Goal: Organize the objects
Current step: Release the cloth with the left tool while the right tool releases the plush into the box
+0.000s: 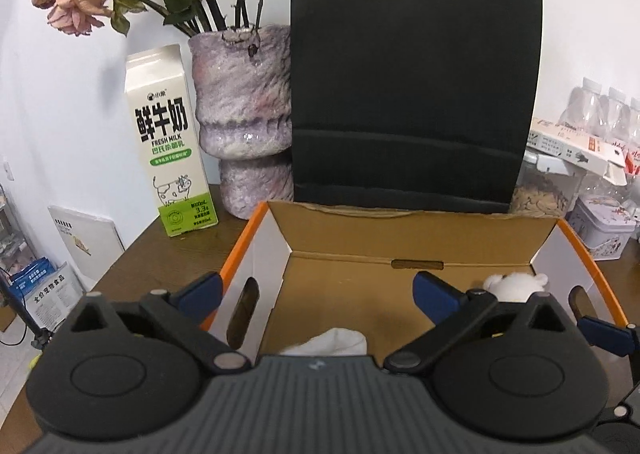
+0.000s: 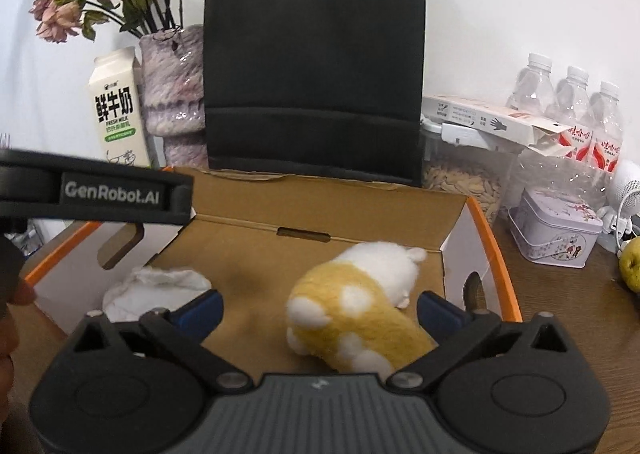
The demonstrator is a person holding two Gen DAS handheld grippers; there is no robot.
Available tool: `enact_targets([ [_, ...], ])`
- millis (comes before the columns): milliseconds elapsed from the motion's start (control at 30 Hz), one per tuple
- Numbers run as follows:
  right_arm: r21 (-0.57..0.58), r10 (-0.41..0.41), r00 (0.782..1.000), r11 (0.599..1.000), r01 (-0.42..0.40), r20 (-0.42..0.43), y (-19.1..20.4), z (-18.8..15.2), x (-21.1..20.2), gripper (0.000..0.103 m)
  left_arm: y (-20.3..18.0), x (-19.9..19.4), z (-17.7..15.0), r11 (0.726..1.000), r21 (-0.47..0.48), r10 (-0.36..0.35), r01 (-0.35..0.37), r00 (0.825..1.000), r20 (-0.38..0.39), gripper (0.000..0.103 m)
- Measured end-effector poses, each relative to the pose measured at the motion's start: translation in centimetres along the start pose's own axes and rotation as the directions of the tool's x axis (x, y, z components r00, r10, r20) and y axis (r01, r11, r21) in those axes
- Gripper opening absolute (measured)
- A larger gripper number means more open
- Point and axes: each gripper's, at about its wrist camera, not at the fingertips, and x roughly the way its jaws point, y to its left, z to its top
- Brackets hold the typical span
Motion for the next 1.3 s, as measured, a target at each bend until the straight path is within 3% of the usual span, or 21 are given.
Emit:
enact_targets([
  [567,0.028,0.028,0.997,0.999,-0.030,0.069,-0.3,1.3,-4.1,0.103,1.8,-5.0,0.7,0.998,-0.032,-0.046,0.048,0.997,0.055,0.103],
  [1300,0.005,0.021,0.971,1.000,-0.023,0.236,0.5,-1.6,-17.5,0.103,5.3,-17.2,-2.9,0.989,-0.020,-0.139,0.144,0.980,0.144,0.103],
])
